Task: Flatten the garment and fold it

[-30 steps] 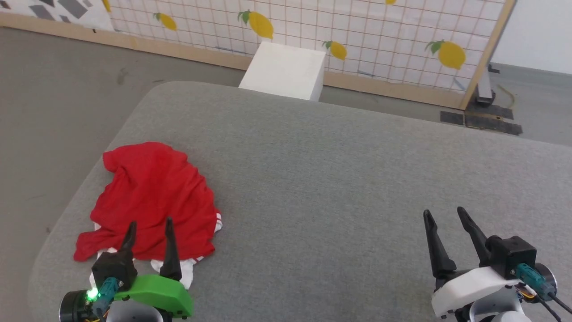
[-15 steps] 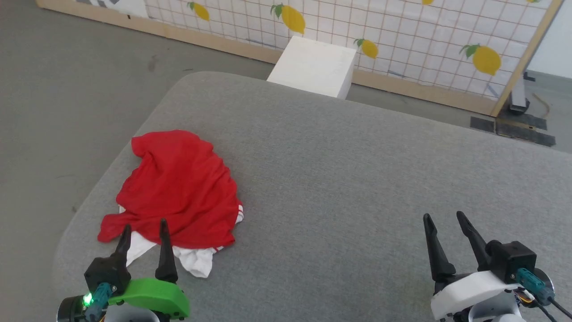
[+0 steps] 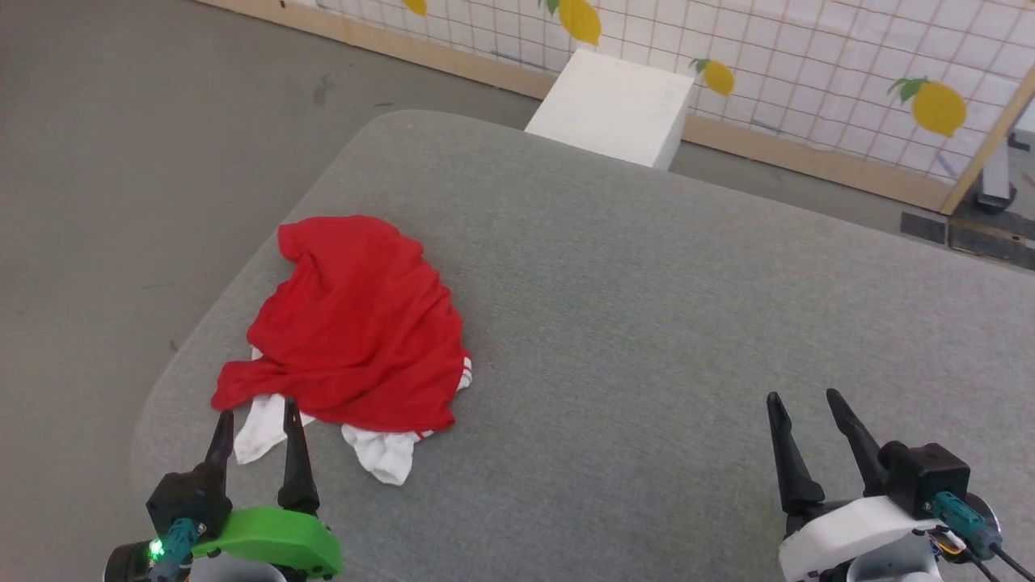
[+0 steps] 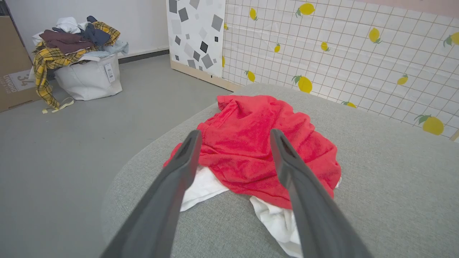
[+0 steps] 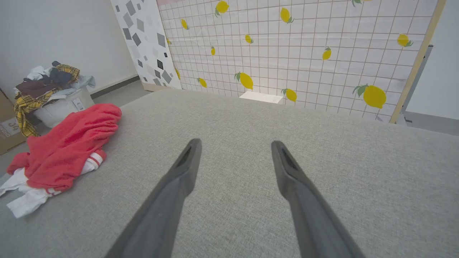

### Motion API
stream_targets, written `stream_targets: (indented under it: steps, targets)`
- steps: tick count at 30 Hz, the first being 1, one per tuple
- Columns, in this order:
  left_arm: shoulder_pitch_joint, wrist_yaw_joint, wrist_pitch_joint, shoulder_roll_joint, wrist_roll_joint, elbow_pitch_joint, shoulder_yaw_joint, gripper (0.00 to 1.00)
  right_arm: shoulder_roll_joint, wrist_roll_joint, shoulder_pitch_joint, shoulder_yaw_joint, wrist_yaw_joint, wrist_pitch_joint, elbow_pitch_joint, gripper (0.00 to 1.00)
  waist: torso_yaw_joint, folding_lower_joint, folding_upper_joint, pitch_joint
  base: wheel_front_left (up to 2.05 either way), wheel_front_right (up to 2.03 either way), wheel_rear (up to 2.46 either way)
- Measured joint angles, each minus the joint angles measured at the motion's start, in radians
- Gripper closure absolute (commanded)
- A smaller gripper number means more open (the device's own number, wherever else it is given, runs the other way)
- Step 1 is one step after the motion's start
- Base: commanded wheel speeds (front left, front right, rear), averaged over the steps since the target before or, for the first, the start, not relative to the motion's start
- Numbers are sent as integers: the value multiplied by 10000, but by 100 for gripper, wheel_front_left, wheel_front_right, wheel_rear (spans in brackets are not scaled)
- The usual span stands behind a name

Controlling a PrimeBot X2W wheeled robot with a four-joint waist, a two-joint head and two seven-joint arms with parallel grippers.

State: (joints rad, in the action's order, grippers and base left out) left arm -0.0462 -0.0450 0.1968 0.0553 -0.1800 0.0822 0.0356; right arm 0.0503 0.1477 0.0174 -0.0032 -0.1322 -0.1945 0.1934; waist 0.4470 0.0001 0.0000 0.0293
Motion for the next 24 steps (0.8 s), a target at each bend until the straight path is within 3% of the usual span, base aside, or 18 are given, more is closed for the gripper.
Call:
stream_targets:
  steps: [24]
  targets:
    - [-177, -102, 479, 0, -568, 245, 67, 0, -2, 261, 0, -107, 2, -500, 558, 0, 1101, 0, 0, 168, 0, 0, 0]
